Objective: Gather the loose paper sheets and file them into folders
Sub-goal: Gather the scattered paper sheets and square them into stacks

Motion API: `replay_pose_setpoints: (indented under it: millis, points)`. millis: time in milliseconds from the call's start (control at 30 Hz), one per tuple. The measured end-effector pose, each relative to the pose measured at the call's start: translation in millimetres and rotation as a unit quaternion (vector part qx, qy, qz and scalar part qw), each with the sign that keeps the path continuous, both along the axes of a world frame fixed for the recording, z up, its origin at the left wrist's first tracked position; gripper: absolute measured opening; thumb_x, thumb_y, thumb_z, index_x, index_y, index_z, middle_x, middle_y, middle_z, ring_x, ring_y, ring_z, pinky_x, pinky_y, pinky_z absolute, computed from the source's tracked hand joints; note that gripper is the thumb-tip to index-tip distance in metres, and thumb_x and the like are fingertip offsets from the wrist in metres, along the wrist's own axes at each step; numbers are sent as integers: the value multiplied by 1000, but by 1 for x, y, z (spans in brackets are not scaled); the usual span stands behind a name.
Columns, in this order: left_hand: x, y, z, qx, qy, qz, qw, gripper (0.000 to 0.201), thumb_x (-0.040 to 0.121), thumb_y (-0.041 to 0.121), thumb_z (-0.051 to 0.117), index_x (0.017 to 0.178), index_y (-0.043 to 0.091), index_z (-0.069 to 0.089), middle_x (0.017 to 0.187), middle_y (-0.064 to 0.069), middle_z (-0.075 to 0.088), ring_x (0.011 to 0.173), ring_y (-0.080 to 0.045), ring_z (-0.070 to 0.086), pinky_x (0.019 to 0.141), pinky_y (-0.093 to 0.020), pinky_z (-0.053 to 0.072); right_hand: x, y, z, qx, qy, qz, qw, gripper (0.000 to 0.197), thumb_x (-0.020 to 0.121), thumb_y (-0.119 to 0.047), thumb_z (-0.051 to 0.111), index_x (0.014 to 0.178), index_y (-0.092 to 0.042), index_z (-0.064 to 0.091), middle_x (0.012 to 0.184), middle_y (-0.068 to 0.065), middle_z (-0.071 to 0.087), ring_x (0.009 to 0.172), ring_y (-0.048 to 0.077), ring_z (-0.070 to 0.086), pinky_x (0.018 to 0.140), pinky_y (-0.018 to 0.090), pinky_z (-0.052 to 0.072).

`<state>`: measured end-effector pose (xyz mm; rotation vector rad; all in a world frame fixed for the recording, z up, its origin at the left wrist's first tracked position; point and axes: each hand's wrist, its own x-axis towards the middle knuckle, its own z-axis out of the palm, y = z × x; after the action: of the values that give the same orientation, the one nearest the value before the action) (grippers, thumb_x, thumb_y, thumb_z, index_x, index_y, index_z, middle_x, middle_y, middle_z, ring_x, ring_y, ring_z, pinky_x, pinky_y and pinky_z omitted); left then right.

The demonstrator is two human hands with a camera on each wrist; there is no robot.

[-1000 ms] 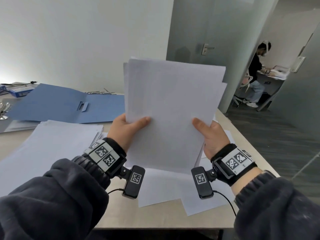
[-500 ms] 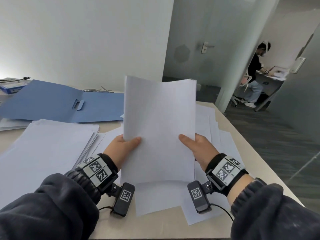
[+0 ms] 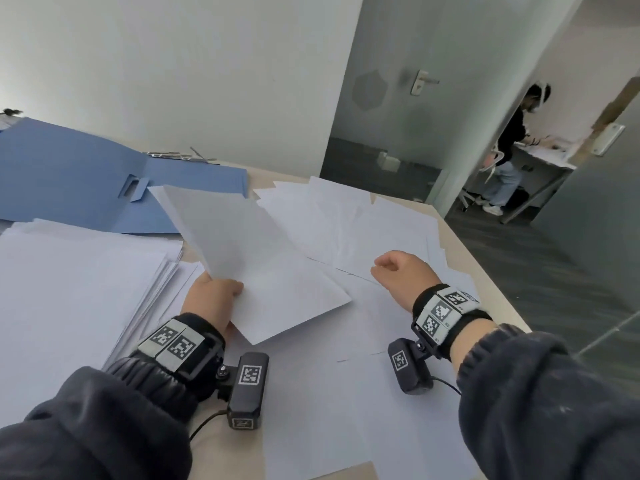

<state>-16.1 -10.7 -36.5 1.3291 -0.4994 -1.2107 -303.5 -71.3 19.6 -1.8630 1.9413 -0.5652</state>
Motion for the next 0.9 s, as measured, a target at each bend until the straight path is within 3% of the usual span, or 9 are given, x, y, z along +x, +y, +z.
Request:
replay_pose_setpoints:
  millis: [133, 233, 300, 400, 533, 700, 900]
  points:
    - [0, -1, -3, -14, 21, -25, 999, 33, 85, -11, 47, 92, 17, 62, 89, -11, 67, 86, -36, 65, 92, -57, 52, 20, -28, 12, 15, 177, 40, 983, 36, 94, -45, 54, 126, -32, 58, 119, -12, 63, 105, 15, 61, 95, 36, 51]
    - [0, -6, -5, -20, 18, -38, 999, 31, 73, -2, 54, 91, 20, 65, 79, -7, 73, 84, -36, 68, 91, -58, 53, 37, -53, 11, 35, 303, 75, 950, 44, 91, -53, 49, 131, -34, 53, 126, -9, 62, 110, 18, 60, 96, 38, 51]
    - [1, -7, -6, -22, 14, -43, 999, 32, 77, -4, 53, 91, 22, 66, 73, -1, 74, 85, -37, 69, 91, -59, 53, 45, -67, 9, 54, 354, 90, 929, 50, 89, -58, 48, 134, -35, 51, 131, -7, 60, 115, 20, 59, 97, 39, 50]
    - [1, -6, -3, -23, 23, -53, 998, 34, 81, -6, 51, 91, 23, 66, 72, 1, 74, 88, -38, 69, 90, -57, 54, 55, -81, 7, 81, 396, 95, 910, 61, 87, -63, 49, 140, -33, 47, 136, -2, 57, 119, 25, 58, 96, 39, 49]
    - [1, -2, 6, -23, 22, -56, 998, 36, 59, 10, 51, 88, 26, 66, 79, -1, 73, 89, -37, 69, 90, -58, 54, 64, -91, -1, 109, 420, 98, 896, 71, 82, -68, 48, 144, -34, 40, 137, 2, 55, 119, 29, 57, 93, 40, 48]
    - [0, -1, 8, -26, 9, -62, 998, 31, 66, 7, 54, 88, 27, 65, 82, -3, 72, 88, -36, 69, 89, -57, 54, 71, -100, -11, 131, 426, 108, 889, 69, 83, -63, 45, 143, -30, 40, 137, 5, 53, 121, 32, 55, 95, 41, 46]
    - [0, -2, 6, -24, -16, -74, 997, 40, 57, 14, 50, 89, 29, 67, 81, -1, 73, 85, -35, 69, 87, -56, 55, 72, -108, -15, 98, 458, 142, 872, 57, 89, -54, 43, 137, -23, 45, 105, 6, 58, 89, 29, 53, 77, 35, 45]
